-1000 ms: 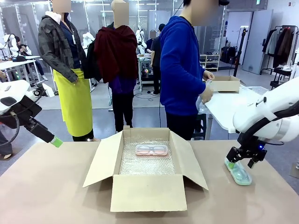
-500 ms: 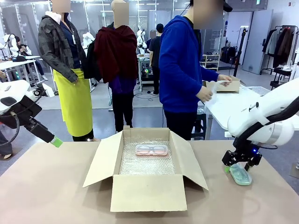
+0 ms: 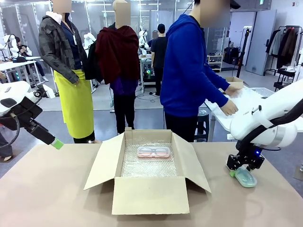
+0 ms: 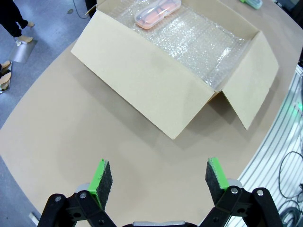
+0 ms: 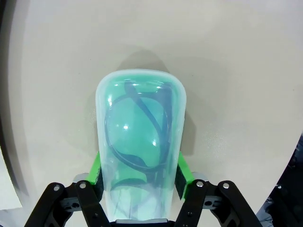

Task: Pack the glasses set securely to prepare it for shipping.
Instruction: Put the Glasses case from the right side of the table into the Package Box.

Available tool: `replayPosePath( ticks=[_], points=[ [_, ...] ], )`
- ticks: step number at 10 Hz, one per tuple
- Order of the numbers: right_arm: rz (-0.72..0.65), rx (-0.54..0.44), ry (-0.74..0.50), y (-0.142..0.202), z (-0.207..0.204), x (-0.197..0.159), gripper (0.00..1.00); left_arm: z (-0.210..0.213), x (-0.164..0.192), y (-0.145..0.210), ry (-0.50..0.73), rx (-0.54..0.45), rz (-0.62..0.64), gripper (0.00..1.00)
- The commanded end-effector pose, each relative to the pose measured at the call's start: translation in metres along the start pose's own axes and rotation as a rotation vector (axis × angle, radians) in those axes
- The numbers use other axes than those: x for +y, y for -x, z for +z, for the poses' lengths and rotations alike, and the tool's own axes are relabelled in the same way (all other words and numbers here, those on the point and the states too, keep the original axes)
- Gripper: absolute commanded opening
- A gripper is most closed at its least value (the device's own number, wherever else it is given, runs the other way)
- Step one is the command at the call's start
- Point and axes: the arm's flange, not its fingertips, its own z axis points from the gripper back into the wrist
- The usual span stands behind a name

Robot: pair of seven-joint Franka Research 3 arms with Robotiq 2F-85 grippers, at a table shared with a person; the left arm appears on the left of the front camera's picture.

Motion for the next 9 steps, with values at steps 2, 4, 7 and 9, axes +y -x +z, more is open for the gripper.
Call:
replayPosePath(
  ticks=[2,4,7,9],
  points=[
    [-0.072,0.039,0.079,0.003,0.015,0.011,0.33,0.001,0.001,0.000,0.009,-0.013,-0.003,1.00],
    [0.010,0.014,0.082,0.013,0.077,0.029,0.33,0.001,0.001,0.000,0.009,-0.013,-0.003,1.00],
    [0.154,0.014,0.105,0.032,0.154,0.055,0.33,0.001,0.001,0.000,0.009,-0.013,-0.003,1.00],
    [0.202,-0.021,0.133,0.029,0.171,0.064,0.33,0.001,0.001,0.000,0.009,-0.013,-0.003,1.00]
  ],
)
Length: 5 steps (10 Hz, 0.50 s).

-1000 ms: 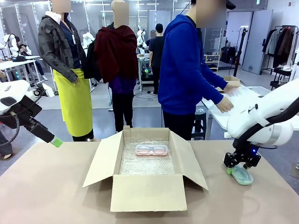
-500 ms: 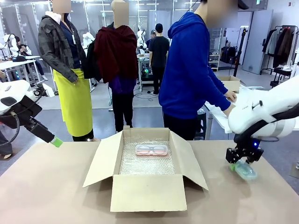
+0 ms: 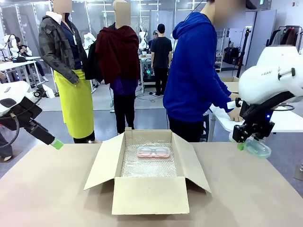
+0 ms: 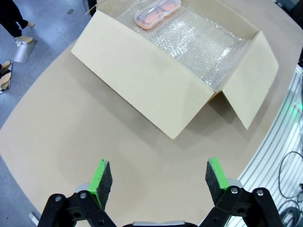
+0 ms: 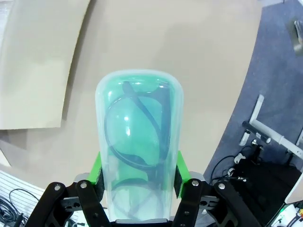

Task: Pack the glasses set securely to prepare it for shipping.
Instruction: Put the Glasses case from the right side of the table into the Package Box.

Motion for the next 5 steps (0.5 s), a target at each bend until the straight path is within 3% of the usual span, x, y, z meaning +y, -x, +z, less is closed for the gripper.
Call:
replayPosePath(
  ticks=[1,2,3,5],
  points=[
    [0.126,-0.042,0.054,-0.011,0.007,0.009,0.33,0.001,0.001,0.000,0.009,-0.012,-0.003,1.00],
    [0.388,-0.044,0.083,-0.016,0.023,0.025,0.33,0.001,0.001,0.000,0.009,-0.012,-0.003,1.00],
    [0.708,-0.054,-0.051,-0.026,0.043,0.048,0.33,0.001,0.001,0.000,0.009,-0.012,-0.003,1.00],
    [1.061,-0.058,-0.212,-0.055,0.054,0.104,0.33,0.001,0.001,0.000,0.009,-0.012,-0.003,1.00]
  ],
)
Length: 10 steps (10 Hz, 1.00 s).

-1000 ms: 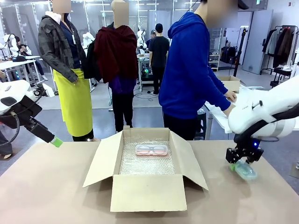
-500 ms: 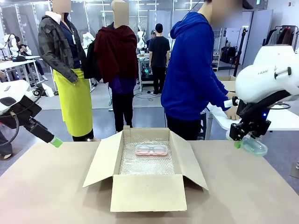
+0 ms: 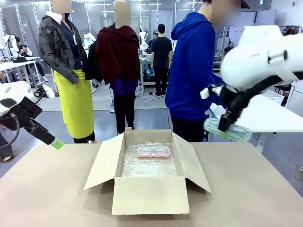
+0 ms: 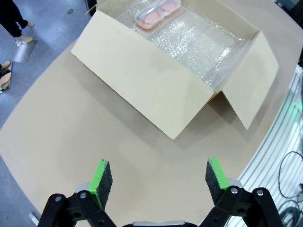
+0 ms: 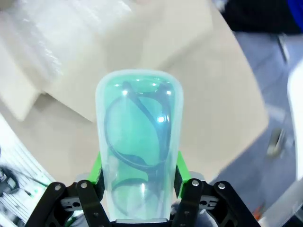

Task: Pack the glasses set securely to prepare it for shipping.
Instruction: Put the Glasses case from the right side of the table into the Package Box.

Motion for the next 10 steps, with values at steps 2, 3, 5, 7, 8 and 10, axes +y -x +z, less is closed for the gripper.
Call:
replayPosePath(
  ticks=[2,3,5,7,8,10],
  points=[
    [0.574,0.052,-0.132,-0.089,-0.021,0.038,0.33,0.001,0.001,0.000,0.009,-0.013,-0.003,1.00],
    [0.602,0.070,-0.115,-0.115,-0.029,0.054,0.33,0.001,0.001,0.000,0.009,-0.013,-0.003,1.00],
    [0.623,0.044,-0.057,-0.157,-0.053,0.084,0.33,0.001,0.001,0.000,0.009,-0.013,-0.003,1.00],
    [0.589,0.023,0.005,-0.187,-0.090,0.110,0.33,0.001,0.001,0.000,0.009,-0.013,-0.003,1.00],
    [0.557,0.007,0.040,-0.193,-0.109,0.117,0.33,0.001,0.001,0.000,0.009,-0.013,-0.003,1.00],
    [0.535,-0.017,0.008,-0.193,-0.152,0.122,0.33,0.001,0.001,0.000,0.009,-0.013,-0.003,1.00]
  ],
)
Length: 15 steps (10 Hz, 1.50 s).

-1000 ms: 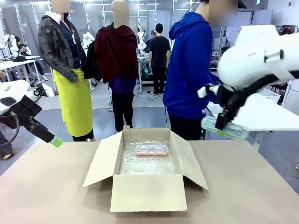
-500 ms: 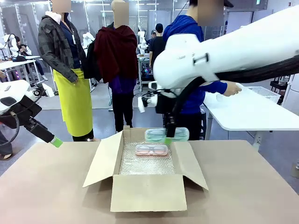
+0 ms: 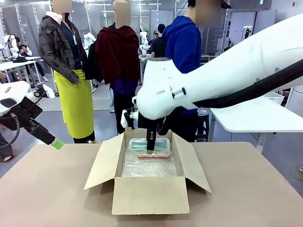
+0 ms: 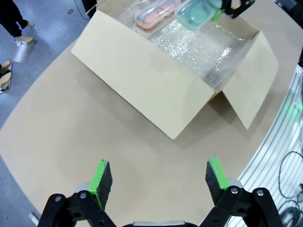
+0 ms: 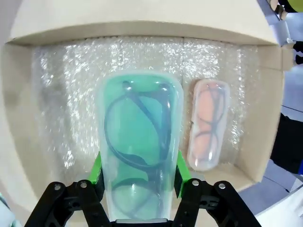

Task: Pack the glasses set securely to prepare it for shipping.
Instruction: Put the Glasses case from the right side of the table into the Package Box.

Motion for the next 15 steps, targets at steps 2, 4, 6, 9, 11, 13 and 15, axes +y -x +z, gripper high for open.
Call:
replayPosePath(
  ticks=[2,4,6,9,11,13,15],
  points=[
    [0.001,0.003,-0.040,0.016,-0.061,0.006,0.33,0.001,0.001,0.000,0.009,-0.013,-0.003,1.00],
    [-0.024,-0.014,-0.069,0.024,-0.075,0.001,0.33,0.001,0.001,0.000,0.009,-0.013,-0.003,1.00],
    [-0.018,-0.010,-0.086,0.030,-0.080,-0.001,0.86,0.001,0.001,0.000,0.009,-0.013,-0.003,1.00],
    [-0.023,-0.001,-0.090,0.027,-0.081,-0.004,1.00,0.001,0.001,0.000,0.009,-0.013,-0.003,1.00],
    [-0.036,-0.004,-0.081,0.025,-0.077,-0.004,1.00,0.001,0.001,0.000,0.009,-0.013,-0.003,1.00],
    [-0.034,-0.002,-0.076,0.025,-0.081,-0.006,1.00,0.001,0.001,0.000,0.009,-0.013,-0.003,1.00],
    [-0.034,-0.002,-0.076,0.025,-0.081,-0.006,1.00,0.001,0.001,0.000,0.009,-0.013,-0.003,1.00]
  ],
)
